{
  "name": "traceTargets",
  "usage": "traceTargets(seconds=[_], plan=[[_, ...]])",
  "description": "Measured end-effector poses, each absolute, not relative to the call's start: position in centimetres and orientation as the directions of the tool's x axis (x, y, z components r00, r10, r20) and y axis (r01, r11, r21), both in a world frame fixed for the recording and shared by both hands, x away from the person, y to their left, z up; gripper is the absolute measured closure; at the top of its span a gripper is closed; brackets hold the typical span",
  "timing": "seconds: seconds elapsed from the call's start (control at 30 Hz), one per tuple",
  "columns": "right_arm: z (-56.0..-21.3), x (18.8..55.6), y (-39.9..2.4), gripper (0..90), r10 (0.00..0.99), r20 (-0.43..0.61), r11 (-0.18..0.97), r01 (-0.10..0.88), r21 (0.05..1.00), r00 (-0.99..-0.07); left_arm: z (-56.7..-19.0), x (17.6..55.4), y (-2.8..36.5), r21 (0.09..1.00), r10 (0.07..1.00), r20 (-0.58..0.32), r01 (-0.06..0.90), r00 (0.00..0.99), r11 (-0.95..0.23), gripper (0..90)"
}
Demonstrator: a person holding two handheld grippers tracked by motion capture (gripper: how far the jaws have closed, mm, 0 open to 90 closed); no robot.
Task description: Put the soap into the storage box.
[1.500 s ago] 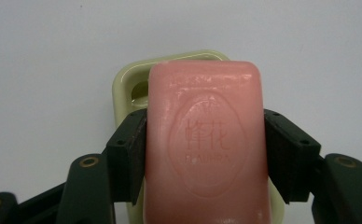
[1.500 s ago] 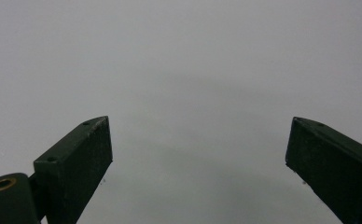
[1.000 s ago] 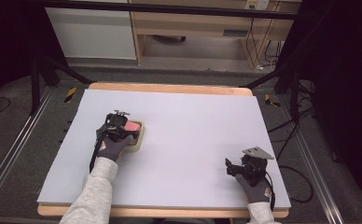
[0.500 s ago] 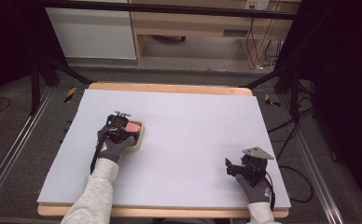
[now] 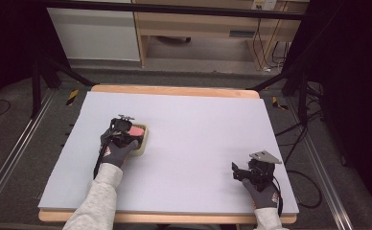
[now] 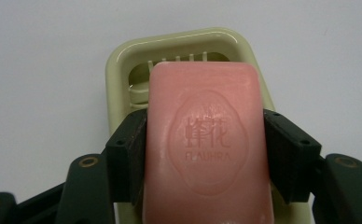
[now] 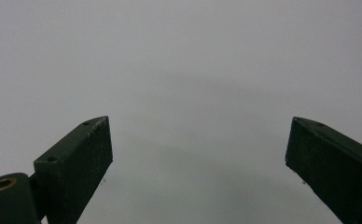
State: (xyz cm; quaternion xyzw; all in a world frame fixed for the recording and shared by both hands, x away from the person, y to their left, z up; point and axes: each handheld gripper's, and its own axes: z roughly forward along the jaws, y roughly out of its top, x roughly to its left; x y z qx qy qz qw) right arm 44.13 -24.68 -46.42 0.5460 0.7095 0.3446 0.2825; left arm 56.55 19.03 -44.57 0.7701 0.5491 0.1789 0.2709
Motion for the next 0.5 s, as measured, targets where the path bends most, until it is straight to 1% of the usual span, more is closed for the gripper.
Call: traceTargets(seconds=[0.2, 0.47, 0.5], plan=[[-46.4, 44.1, -24.7, 7.4, 0.969, -0.027, 0.168, 0.579, 0.798, -0.245, -44.3, 56.2, 19.3, 0.638, 0.941, -0.038, 0.733, 0.337, -0.237, 36.1], [-46.4, 44.1, -24.7, 7.4, 0.970, -0.024, 0.164, 0.579, 0.799, -0.242, -43.3, 55.5, 19.6, 0.666, 0.930, -0.039, 0.703, 0.364, -0.248, 30.2], [-46.4, 44.1, -24.7, 7.3, 0.970, -0.024, 0.163, 0.579, 0.799, -0.241, -43.0, 55.2, 19.6, 0.677, 0.922, -0.046, 0.690, 0.384, -0.254, 29.0]])
